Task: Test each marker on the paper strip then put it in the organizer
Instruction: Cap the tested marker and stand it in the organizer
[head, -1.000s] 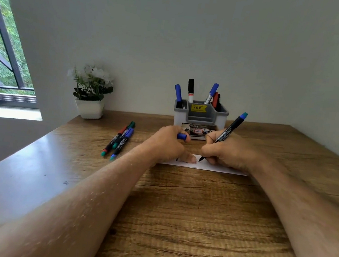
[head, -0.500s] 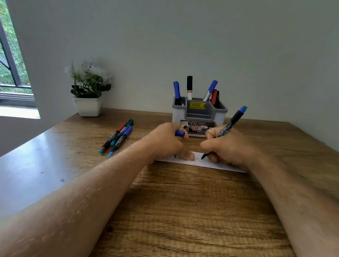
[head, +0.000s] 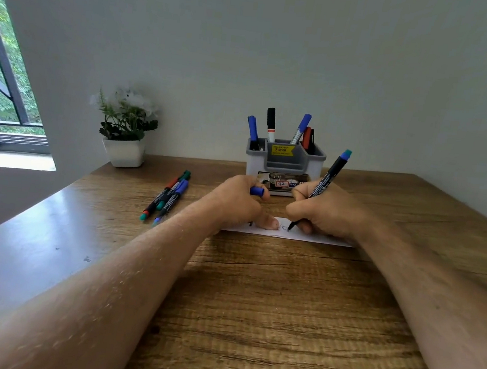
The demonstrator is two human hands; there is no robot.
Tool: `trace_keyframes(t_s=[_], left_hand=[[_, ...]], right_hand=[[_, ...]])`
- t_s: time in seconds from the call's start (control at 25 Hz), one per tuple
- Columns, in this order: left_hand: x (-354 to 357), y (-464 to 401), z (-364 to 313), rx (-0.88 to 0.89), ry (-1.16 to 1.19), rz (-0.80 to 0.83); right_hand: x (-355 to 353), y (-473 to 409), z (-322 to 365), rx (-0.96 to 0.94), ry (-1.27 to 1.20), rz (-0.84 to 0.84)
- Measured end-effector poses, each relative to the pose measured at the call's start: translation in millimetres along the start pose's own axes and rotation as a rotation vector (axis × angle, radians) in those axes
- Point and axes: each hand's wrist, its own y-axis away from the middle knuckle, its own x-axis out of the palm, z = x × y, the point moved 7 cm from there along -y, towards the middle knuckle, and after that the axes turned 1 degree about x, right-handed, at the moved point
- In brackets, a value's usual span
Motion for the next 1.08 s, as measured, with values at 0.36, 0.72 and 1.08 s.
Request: trace_keyframes(t_s=[0.36,0.72,1.08], left_hand=[[-0.2,2.1,-1.5,0.01,-0.013,0.001],[-36.4,8.0,4.4,0.086,0.643,-0.31],[-24.9,7.2,-1.1,0.127,0.669,-0.21]], right_hand=[[-9.3,-3.5,-4.1,-0.005,0.058,-0.12],[-14.8,-3.3,5.8,-0.081,-0.609,-0.123],[-10.9,-0.4,14.9,-0.125,-0.683,-0.099]])
